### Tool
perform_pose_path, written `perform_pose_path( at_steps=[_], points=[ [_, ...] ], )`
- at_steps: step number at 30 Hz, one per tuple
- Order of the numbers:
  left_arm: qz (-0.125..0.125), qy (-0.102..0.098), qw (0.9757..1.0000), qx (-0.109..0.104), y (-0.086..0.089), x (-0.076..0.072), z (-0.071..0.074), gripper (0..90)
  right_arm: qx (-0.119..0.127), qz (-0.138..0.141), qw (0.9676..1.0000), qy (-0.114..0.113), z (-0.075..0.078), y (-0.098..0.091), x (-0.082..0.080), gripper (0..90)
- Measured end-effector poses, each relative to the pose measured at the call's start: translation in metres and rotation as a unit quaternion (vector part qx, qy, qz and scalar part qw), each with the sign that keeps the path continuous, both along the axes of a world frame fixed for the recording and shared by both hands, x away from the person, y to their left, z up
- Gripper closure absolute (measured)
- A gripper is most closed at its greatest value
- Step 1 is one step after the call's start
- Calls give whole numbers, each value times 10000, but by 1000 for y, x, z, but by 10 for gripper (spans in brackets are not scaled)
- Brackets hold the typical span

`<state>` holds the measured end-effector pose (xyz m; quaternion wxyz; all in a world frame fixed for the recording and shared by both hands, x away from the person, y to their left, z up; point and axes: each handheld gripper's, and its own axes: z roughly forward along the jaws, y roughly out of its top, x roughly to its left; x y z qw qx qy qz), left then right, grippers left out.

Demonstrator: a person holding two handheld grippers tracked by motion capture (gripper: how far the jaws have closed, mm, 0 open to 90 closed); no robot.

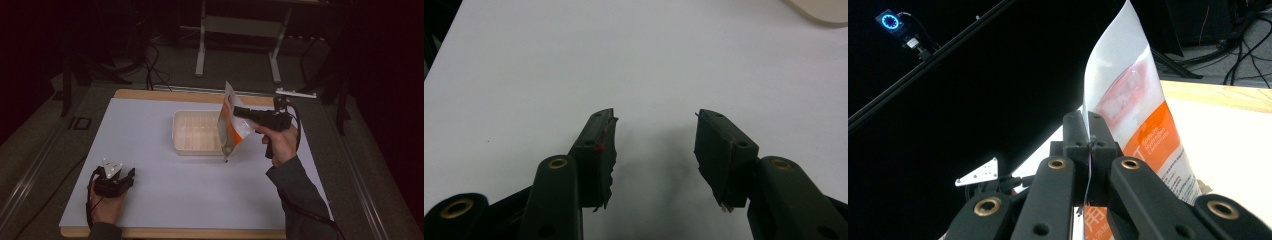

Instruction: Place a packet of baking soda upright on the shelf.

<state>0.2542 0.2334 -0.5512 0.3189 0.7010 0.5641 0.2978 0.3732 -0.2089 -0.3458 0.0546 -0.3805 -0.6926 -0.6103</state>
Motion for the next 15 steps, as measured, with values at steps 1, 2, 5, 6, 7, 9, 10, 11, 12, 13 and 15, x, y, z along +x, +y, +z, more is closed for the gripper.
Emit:
perform_pose_path(
  at_steps=[1,2,5,6,7,9,10,11,12,13,15],
  points=[
    [0,-3,10000,-2,0,0,0,503,14,5,10000,-24,0,2,1,900],
    [2,-4,10000,-4,0,0,0,503,32,9,10000,-25,0,3,2,900],
    [1,-1,10000,-10,0,0,0,503,50,21,10000,-25,-1,8,5,900],
    [2,-2,10000,-13,0,0,0,503,57,26,10000,-23,-2,9,6,900],
    [6,-2,10000,-16,0,0,0,503,64,26,10000,-26,-2,11,7,900],
    [7,-1,10000,-24,0,0,0,503,70,32,10000,-38,-3,14,10,900],
    [7,-4,10000,-27,1,0,0,503,66,27,10000,-30,-4,15,11,900],
    [7,-2,10000,-30,1,0,0,503,66,14,10000,-31,-4,16,12,900],
    [11,-2,10000,-32,0,0,0,503,71,19,10000,-30,-4,18,13,900],
    [6,2,10000,-29,0,0,0,503,70,7,10000,-28,-5,19,14,900],
    [4,-2,10000,-33,0,0,0,503,85,4,9999,-54,-5,21,16,900]
  ],
)
